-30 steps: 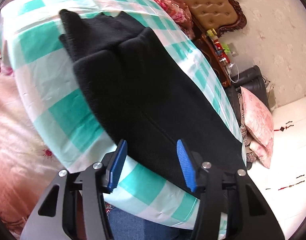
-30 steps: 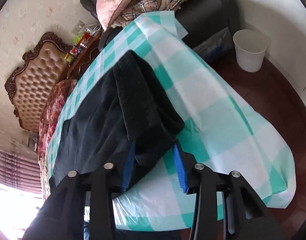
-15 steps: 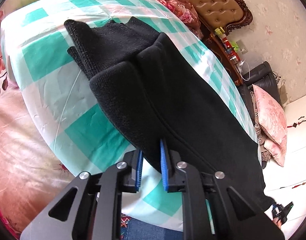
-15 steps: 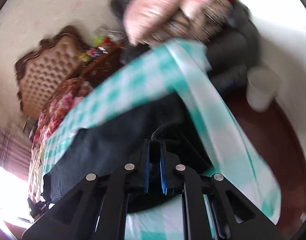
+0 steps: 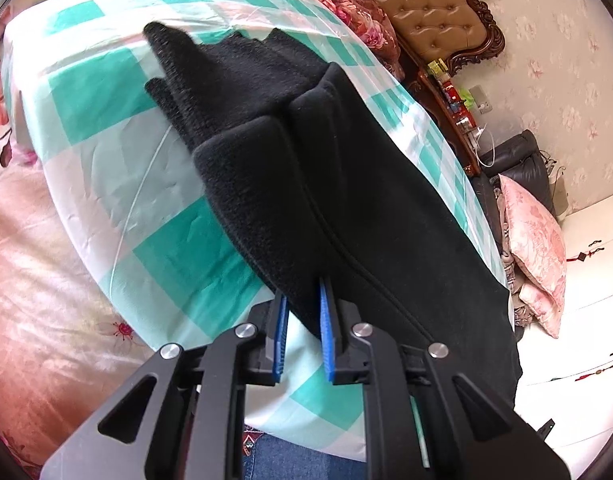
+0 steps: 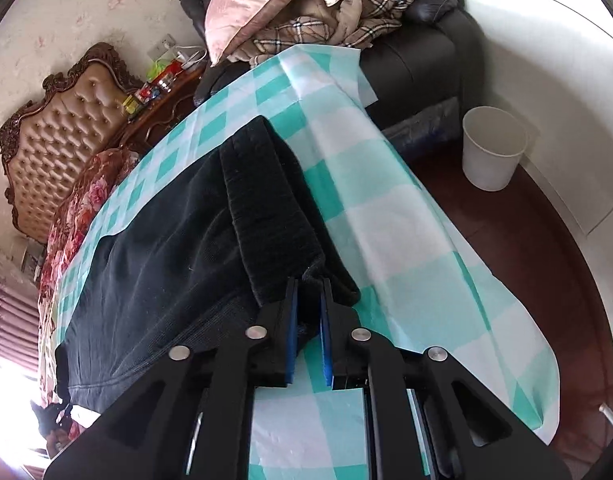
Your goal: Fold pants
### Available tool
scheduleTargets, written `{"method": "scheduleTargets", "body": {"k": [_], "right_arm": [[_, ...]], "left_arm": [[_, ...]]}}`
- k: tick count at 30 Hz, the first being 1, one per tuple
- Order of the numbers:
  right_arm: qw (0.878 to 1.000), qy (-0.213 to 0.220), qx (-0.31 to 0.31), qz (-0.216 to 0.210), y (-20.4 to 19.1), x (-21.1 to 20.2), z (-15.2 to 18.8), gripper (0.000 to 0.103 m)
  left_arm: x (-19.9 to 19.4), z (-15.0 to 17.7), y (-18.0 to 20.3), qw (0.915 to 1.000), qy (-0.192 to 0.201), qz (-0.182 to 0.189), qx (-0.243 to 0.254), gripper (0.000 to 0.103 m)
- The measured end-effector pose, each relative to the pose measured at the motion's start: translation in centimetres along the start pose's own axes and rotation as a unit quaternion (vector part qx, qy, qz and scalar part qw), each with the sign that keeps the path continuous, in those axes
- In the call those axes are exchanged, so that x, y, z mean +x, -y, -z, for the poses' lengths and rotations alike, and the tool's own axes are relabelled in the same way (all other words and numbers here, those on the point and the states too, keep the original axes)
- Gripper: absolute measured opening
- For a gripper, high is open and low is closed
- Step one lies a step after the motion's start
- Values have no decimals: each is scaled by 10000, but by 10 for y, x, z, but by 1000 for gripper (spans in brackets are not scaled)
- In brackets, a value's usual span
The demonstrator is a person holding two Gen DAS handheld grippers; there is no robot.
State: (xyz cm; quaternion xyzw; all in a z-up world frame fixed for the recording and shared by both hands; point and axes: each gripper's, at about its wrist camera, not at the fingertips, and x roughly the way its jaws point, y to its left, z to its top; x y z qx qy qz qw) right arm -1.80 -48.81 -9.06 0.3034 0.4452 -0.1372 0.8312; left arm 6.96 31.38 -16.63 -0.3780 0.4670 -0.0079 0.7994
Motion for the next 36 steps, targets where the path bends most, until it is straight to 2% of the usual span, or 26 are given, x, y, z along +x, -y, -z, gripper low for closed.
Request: {"method": "scheduleTargets", "body": {"k": [2, 3, 5, 6, 7, 8, 9, 10, 11, 13, 15, 18, 20, 22, 23, 25, 26, 27, 28, 29, 32, 34, 36], "right_arm": [[9992, 41, -55, 389, 0, -5, 3, 17], [9990, 62, -56, 436, -1, -7, 3, 21], [9970, 183, -135, 743, -7, -13, 2, 20], [9926, 378, -202, 1137, -14, -21, 0, 24], [9883, 582, -258, 1388, -21, -29, -1, 38], [9803, 933, -366, 1701, -33, -40, -3, 44], [9748, 1163, -523, 1832, -43, -46, -5, 55], [9699, 1367, -806, 1847, -58, -49, -6, 62], [9668, 1478, -1148, 1741, -76, -46, -7, 63], [9619, 1510, -1632, 1593, -101, -32, -10, 71], [9534, 1438, -2129, 1583, -124, -4, -13, 73], [9524, 1085, -2263, 1733, -130, 39, -26, 73], [9503, 852, -2176, 2059, -128, 64, -34, 73], [9546, 744, -1931, 2144, -117, 79, -41, 86], [9580, 736, -1792, 2113, -114, 81, -42, 89], [9630, 727, -1641, 2013, -110, 82, -41, 91], [9634, 763, -1613, 2002, -108, 82, -40, 92], [9633, 796, -1607, 1995, -109, 84, -38, 92], [9633, 831, -1601, 1986, -108, 84, -37, 92], [9633, 852, -1596, 1984, -109, 85, -37, 92], [9619, 900, -1596, 2031, -112, 81, -35, 92], [9578, 1006, -1601, 2165, -120, 70, -34, 92], [9493, 1464, -1766, 2151, -140, 43, -24, 92]], "left_arm": [[-2, 1, -2, 10000, 3, 27, 5, 15], [-2, 1, -1, 10000, -5, 25, 30, 18], [-2, -1, -2, 10000, -9, 48, 37, 18], [-2, -1, -1, 10000, 0, 43, 46, 18], [-4, -1, 2, 10000, 27, 2, 82, 19], [-8, 0, 9, 9996, 137, -112, 237, 20], [-12, 0, 15, 9985, 265, -249, 411, 21], [-17, 1, 25, 9954, 472, -482, 678, 22], [-19, 2, 30, 9933, 576, -585, 818, 25], [-20, 4, 41, 9892, 697, -722, 1069, 30], [-19, 8, 49, 9839, 814, -912, 1307, 30], [-20, 15, 57, 9732, 1006, -1127, 1734, 30], [-20, 17, 61, 9659, 1141, -1206, 1986, 30], [-18, 19, 66, 9576, 1236, -1287, 2263, 31], [-21, 17, 64, 9562, 1356, -1267, 2264, 31], [-28, 2, 47, 9627, 1496, -1349, 1804, 32], [-33, -9, 29, 9715, 1490, -1293, 1311, 31], [-37, -17, 13, 9776, 1464, -1207, 907, 34], [-41, -20, 5, 9765, 1527, -1303, 784, 37], [-48, -22, -2, 9740, 1631, -1378, 753, 45], [-62, -24, -8, 9684, 1885, -1473, 701, 47], [-66, -25, -3, 9672, 1975, -1344, 864, 46], [-66, -22, 16, 9607, 2099, -1236, 1332, 45]]}}
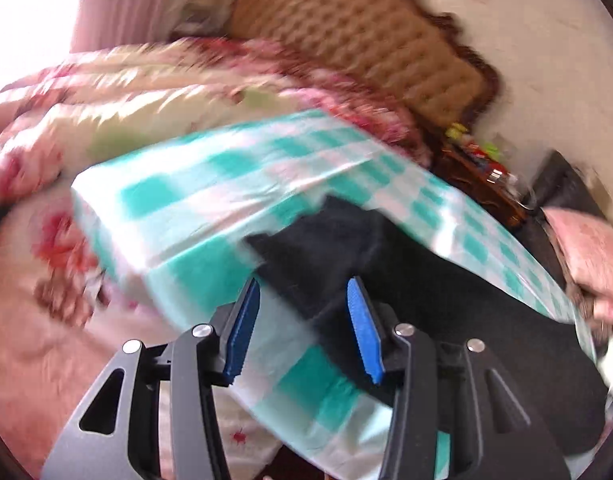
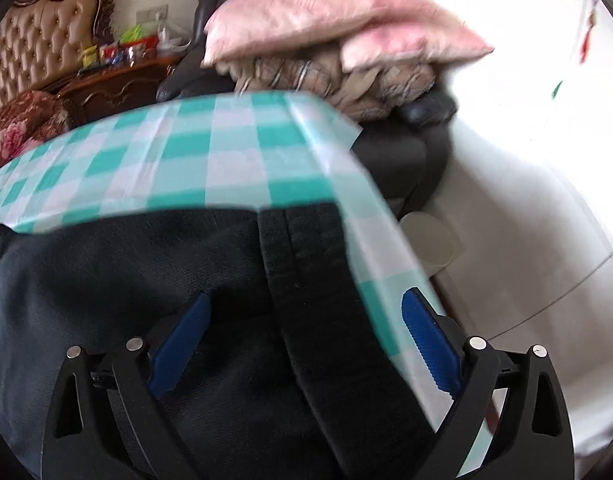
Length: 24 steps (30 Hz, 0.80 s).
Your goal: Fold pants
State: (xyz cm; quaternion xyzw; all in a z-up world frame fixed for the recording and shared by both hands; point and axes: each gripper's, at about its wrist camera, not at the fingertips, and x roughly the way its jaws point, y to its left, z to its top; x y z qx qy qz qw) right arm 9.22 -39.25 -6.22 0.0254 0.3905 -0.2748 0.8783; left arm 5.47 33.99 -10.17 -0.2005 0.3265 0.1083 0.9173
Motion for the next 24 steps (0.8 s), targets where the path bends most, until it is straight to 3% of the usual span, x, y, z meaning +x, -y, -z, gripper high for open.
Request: {"method": "scheduleTargets", "body": {"k": [2, 4, 5, 6, 9, 13, 15, 17, 20, 22, 24], "right_arm": [[9975, 565, -306, -306, -26, -45, -5, 92], [9928, 807, -575, -680, -63, -75, -6, 93], [9892, 853, -756, -918, -86, -88, -4, 93], [9823, 891, -1111, -1216, -126, -106, 3, 93], [9584, 1016, -1967, -1801, -220, -142, 28, 94], [9218, 846, -2517, -2826, -324, -173, 63, 95], [9109, 715, -2702, -3037, -369, -179, 72, 95], [9098, 697, -2668, -3103, -398, -180, 76, 95], [9205, 375, -2508, -2973, -423, -170, 78, 95], [9271, 196, -2485, -2799, -438, -159, 79, 95], [9298, 55, -2507, -2692, -448, -147, 81, 95]], "left_arm": [[2, -3, 32, 9974, 101, 48, 715, 46], [9, -2, 65, 9915, 94, 28, 1294, 49], [18, -4, 83, 9887, 63, 93, 1495, 60], [25, -6, 96, 9874, 30, 209, 1568, 71], [61, -10, 119, 9869, -443, 570, 1443, 73], [120, -6, 129, 9829, -1198, 288, 1367, 84], [135, -3, 124, 9810, -1377, 192, 1352, 86], [132, -3, 124, 9809, -1201, 230, 1510, 86], [116, -12, 114, 9867, -833, 85, 1390, 69], [97, -18, 110, 9873, -460, 20, 1522, 68], [94, -23, 106, 9843, -489, 58, 1697, 56]]}}
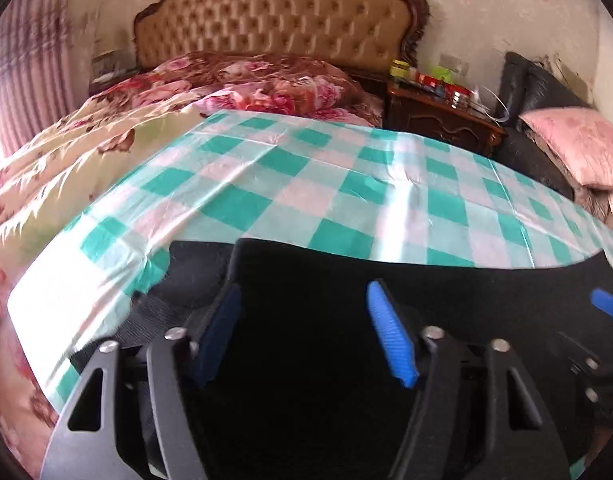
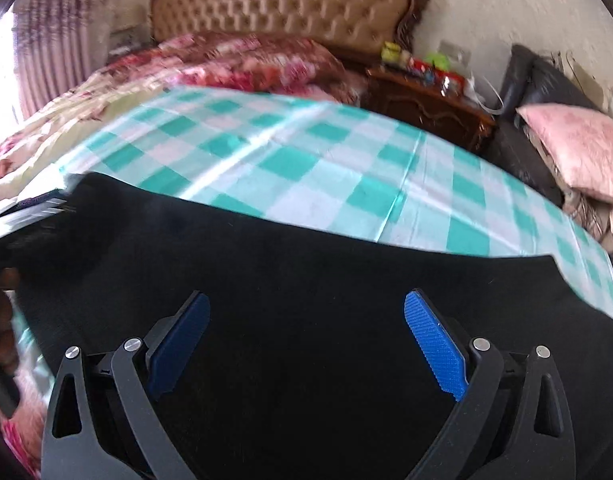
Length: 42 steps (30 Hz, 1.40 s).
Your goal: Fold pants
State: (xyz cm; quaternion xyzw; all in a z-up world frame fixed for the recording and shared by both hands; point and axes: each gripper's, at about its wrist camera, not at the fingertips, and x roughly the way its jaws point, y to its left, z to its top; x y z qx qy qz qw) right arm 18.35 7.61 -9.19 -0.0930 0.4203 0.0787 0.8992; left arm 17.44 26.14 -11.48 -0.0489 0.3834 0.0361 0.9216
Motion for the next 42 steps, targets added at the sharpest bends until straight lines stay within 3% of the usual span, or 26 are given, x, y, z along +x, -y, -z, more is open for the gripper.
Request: {"method": "scheduleTargets", "body": {"k": [5, 7, 11, 17, 21, 25, 29, 36, 42], "right_arm": [[9991, -239, -124, 318, -9, 21, 9, 95], [9989, -197, -172, 385, -12, 21, 11, 95], [9988, -201, -173, 408, -11, 23, 11, 95], [9992, -234, -68, 308, -7, 25, 12, 95], [9993, -234, -24, 299, -7, 26, 12, 95], [9992, -219, -50, 343, -9, 26, 12, 95], [9992, -249, -6, 298, -8, 26, 13, 95], [9992, -252, 12, 321, -7, 27, 13, 96], [9991, -242, -3, 336, -8, 27, 13, 96]], "left_arm": [[36, -2, -35, 9976, -502, -467, -35, 56], [40, -3, -46, 9985, -461, -270, -137, 59], [22, -1, -47, 9982, -215, -497, -269, 59], [-34, 25, -72, 9937, 308, -475, -968, 59], [-69, 50, -85, 9902, 625, -213, -1234, 59], [-73, 65, -80, 9929, 508, 5, -1079, 59], [-48, 75, -86, 9922, 118, -140, -1233, 59], [-46, 85, -98, 9881, 175, 119, -1525, 64], [-46, 86, -94, 9894, 191, 43, -1439, 65]]}}
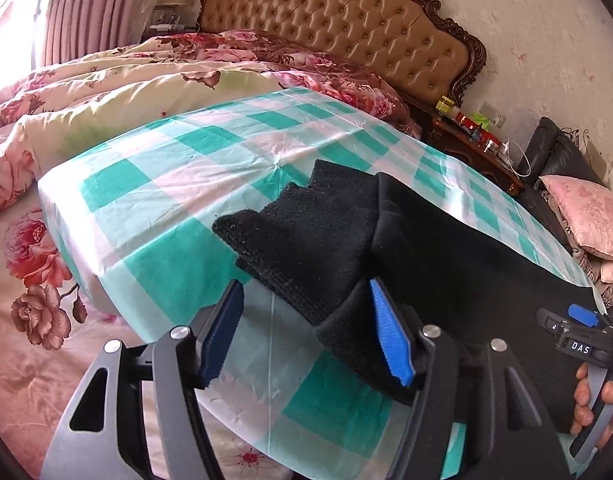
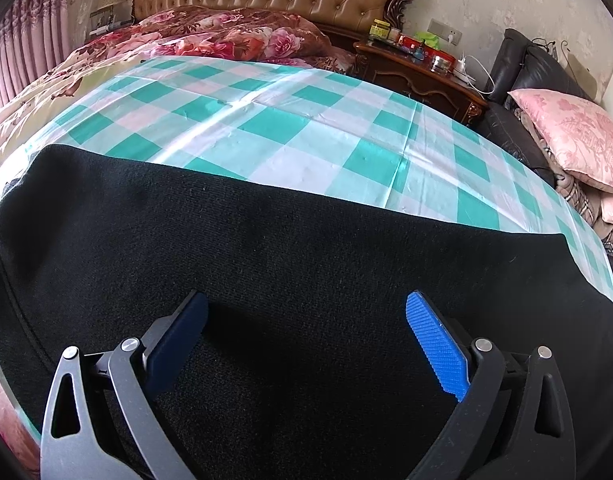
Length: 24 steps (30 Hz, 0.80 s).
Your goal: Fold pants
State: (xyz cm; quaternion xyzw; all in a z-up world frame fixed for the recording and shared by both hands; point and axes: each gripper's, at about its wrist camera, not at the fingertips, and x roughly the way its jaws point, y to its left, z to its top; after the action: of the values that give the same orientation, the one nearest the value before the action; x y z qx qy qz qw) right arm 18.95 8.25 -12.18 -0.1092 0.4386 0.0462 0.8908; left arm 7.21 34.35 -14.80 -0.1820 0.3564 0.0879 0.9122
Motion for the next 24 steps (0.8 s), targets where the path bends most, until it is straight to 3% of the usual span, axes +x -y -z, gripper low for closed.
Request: {"method": "scheduleTargets", "body": {"k": [9, 11, 16, 24], "right_arm": [[9999, 56, -89, -14, -2, -7, -2, 96], [9993, 191, -258, -165, -10, -17, -8, 94], [9953, 743, -614, 133, -39, -38, -25, 87], [9951, 868, -445, 126, -54, -61, -36, 87]], "left_arm": [[0, 0, 0, 10000, 4, 4, 51, 66], [0, -1, 0, 10000, 7, 18, 65, 66], [1, -1, -1, 10000, 12, 15, 66, 66], [1, -1, 0, 10000, 19, 12, 71, 66]]}}
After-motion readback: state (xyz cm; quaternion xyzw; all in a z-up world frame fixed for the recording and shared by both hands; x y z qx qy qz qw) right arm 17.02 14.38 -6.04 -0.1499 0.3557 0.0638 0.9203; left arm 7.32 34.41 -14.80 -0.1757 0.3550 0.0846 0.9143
